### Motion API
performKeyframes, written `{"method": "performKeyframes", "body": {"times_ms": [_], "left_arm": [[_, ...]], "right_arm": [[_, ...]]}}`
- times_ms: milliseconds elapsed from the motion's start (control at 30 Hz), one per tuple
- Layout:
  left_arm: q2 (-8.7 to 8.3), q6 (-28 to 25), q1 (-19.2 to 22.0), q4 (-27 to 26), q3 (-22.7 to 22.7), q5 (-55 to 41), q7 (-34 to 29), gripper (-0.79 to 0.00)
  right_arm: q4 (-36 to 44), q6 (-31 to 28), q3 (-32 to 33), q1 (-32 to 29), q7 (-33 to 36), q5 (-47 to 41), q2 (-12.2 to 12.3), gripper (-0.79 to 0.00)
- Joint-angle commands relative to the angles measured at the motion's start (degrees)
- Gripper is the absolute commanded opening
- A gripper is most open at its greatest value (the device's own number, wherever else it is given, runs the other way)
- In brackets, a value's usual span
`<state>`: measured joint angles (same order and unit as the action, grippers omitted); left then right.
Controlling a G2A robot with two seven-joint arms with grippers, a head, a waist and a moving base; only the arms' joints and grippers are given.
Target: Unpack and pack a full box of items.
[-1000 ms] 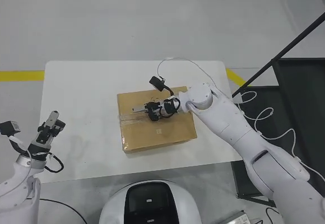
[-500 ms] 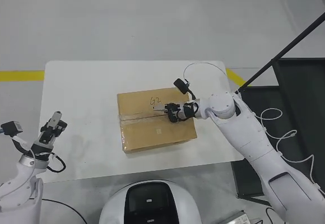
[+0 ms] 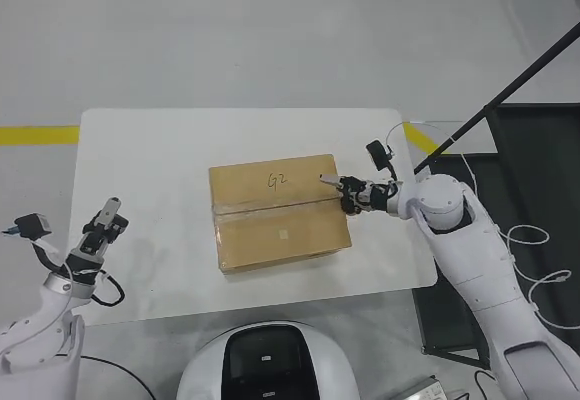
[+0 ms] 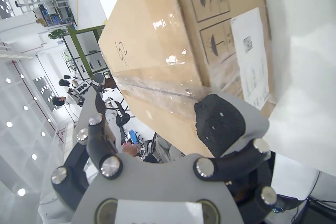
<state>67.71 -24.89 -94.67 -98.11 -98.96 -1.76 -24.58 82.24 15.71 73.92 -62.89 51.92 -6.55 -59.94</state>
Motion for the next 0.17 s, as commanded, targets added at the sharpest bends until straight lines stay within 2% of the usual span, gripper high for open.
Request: {"method": "performKeyframes", "body": {"times_ms": [0, 133], "left_arm": [[0.00, 0.2, 0.2, 0.2, 0.3, -0.2, -0.1, 0.000], [0.03, 0.3, 0.5, 0.7, 0.5, -1.6, 0.4, 0.000]], "right_arm": [[1.3, -0.4, 2.0, -1.6, -0.9, -0.9, 0.3, 0.000], [4.4, -2.5, 6.9, -5.7, -4.4, -3.4, 0.9, 0.000]]}}
